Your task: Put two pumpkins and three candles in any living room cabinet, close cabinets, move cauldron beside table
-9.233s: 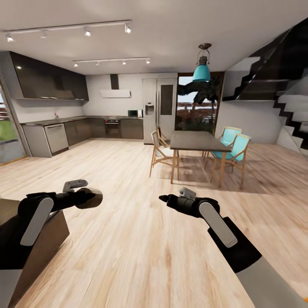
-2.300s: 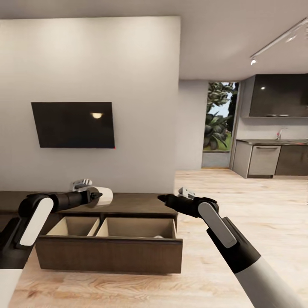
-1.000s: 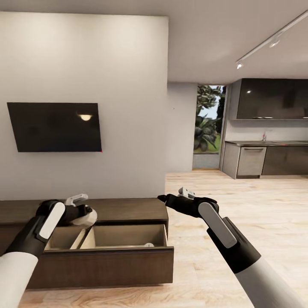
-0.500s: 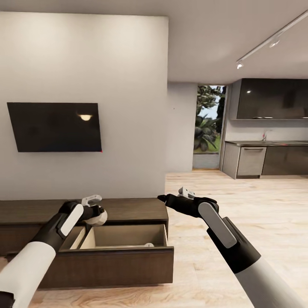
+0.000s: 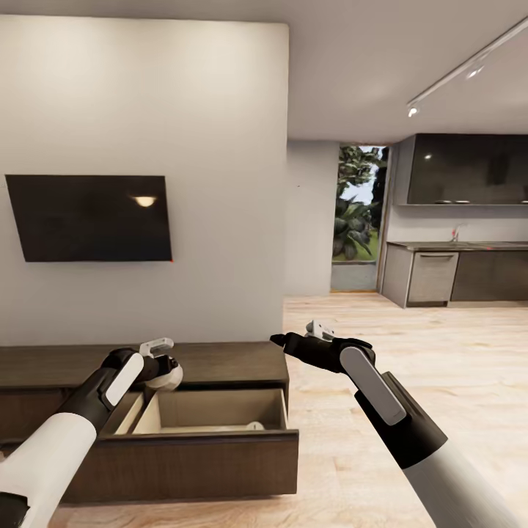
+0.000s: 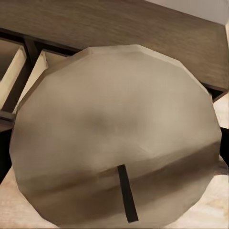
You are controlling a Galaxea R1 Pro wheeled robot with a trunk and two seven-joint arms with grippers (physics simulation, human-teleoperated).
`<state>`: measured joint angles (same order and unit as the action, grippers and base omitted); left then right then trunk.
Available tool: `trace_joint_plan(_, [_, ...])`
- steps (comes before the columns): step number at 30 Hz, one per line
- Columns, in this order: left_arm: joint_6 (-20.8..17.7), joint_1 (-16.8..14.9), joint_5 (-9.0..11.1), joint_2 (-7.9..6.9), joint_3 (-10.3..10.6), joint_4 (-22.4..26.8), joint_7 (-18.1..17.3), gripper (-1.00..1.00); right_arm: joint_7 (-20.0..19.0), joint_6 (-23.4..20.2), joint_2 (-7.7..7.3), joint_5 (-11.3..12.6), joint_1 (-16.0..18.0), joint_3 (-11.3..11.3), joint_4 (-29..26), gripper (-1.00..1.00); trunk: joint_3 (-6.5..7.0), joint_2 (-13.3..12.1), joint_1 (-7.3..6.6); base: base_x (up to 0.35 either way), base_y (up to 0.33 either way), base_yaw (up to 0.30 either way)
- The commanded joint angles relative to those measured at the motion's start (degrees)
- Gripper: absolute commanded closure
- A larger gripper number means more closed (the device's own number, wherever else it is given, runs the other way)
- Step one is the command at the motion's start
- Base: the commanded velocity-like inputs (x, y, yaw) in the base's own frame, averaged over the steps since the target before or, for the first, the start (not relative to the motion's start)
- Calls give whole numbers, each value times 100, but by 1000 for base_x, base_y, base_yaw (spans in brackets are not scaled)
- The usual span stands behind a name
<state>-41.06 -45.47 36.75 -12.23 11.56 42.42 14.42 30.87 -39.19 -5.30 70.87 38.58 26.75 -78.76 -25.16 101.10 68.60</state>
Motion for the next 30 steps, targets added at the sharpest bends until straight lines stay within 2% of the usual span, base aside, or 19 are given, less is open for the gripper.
trace_joint_plan(1, [-8,-5,60,-7,30,7,53,100,59,8,-5,58,8,12,-8,-100,-7,4,2,153,-38,0])
trace_joint_plan(21, [-102,-13,59,-9,40,1,53,100,59,8,-13,66,6,-3,-8,-100,-7,4,2,144,-65,0])
trace_joint_plan(30, [-397,-14,68,-17,37,-35,100,100,59,8,-7,67,5,3,-8,-100,-7,4,2,280,-1,0])
